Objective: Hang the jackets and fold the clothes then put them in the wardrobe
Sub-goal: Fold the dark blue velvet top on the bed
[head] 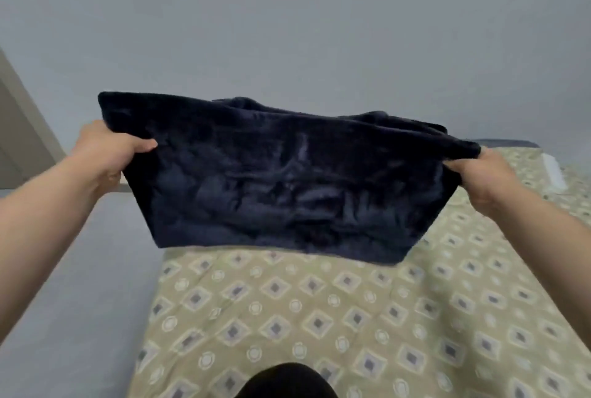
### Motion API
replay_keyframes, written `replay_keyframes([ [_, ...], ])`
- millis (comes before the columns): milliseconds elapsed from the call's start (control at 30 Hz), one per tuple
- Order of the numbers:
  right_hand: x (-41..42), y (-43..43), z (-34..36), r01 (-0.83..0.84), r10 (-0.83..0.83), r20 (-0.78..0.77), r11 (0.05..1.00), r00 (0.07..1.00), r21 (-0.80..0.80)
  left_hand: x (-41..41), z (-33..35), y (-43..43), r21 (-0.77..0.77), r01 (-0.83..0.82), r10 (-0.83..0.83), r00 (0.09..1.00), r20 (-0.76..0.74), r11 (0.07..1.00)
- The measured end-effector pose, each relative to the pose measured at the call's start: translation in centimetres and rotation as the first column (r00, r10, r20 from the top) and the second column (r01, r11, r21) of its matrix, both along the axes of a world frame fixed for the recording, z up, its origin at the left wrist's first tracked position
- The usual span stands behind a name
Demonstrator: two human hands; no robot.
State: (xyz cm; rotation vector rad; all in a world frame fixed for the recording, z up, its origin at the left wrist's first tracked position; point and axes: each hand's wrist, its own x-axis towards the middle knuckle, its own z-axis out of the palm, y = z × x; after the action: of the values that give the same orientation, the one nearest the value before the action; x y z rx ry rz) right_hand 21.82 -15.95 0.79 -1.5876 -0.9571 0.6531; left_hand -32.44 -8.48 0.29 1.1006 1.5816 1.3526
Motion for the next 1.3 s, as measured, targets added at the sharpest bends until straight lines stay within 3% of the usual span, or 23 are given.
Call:
replay_keyframes([
  [67, -0.1, -1.6, 1.6, -0.003, 0.001, 0.029, 0.998, 1.0, 0.058, 0.1, 1.3, -1.6, 0.12, -0.054, 0.056, 0.998, -0.019, 0.991],
  [133, -0.4, -3.9, 1.5, -0.042, 0.038, 0.062, 0.997, 0.997, 0.064, 0.3, 1.2, -3.9, 0.134, -0.083, 0.091, 0.995, -0.052, 0.987],
  [200, -0.6, -6.2, -0.9, -0.089, 0.089, 0.029, 0.996, 0.996, -0.017, 0.0, -1.0, -6.3, 0.077, -0.088, 0.096, 0.989, -0.112, 0.993],
  [333, -0.9, -10.7, -9.0, -0.135, 0.099, -0.204, 0.976, 0.974, -0.173, -0.8, -8.1, -11.3, -0.17, -0.039, 0.012, 0.988, -0.154, 0.985],
  [433, -1.6, -14.2, -14.4, -0.152, 0.1, -0.165, 0.928, 0.981, -0.341, -1.0, -13.2, -15.0, -0.325, -0.008, -0.058, 0.98, -0.193, 0.946],
  [533, -2.0, -16.8, -17.7, -0.145, 0.087, -0.14, 0.859, 0.986, -0.491, -1.0, -17.0, -18.1, -0.366, -0.012, -0.111, 0.944, -0.312, 0.931],
  [667, -1.5, -17.7, -18.6, -0.089, -0.065, -0.242, 0.813, 0.968, -0.575, -1.6, -17.9, -19.2, -0.426, 0.108, -0.3, 0.858, -0.416, 0.898],
  [733, -1.3, -17.3, -18.4, -0.074, -0.073, -0.228, 0.812, 0.971, -0.578, -1.5, -17.1, -18.4, -0.489, 0.13, -0.334, 0.873, -0.357, 0.863],
  [800, -1.4, -16.7, -18.5, -0.045, -0.05, -0.156, 0.832, 0.986, -0.553, -0.3, -16.2, -17.5, -0.453, 0.122, -0.308, 0.879, -0.364, 0.883],
  [900, -2.2, -15.8, -19.1, -0.071, -0.027, -0.171, 0.835, 0.985, -0.545, 2.6, -16.1, -15.8, -0.296, 0.207, -0.353, 0.698, -0.623, 0.933],
  [1033, -3.0, -15.3, -20.7, -0.162, -0.017, -0.309, 0.824, 0.951, -0.543, 7.2, -17.9, -14.4, -0.378, 0.42, -0.546, 0.422, -0.724, 0.825],
  [1200, -2.3, -14.4, -21.8, -0.199, -0.044, -0.401, 0.816, 0.915, -0.543, 10.0, -22.1, -14.5, -0.504, 0.32, -0.566, 0.137, -0.813, 0.802],
  [1300, -1.8, -13.6, -21.7, -0.233, -0.042, -0.428, 0.79, 0.903, -0.568, 10.4, -23.1, -13.6, -0.578, 0.281, -0.614, 0.056, -0.787, 0.766],
])
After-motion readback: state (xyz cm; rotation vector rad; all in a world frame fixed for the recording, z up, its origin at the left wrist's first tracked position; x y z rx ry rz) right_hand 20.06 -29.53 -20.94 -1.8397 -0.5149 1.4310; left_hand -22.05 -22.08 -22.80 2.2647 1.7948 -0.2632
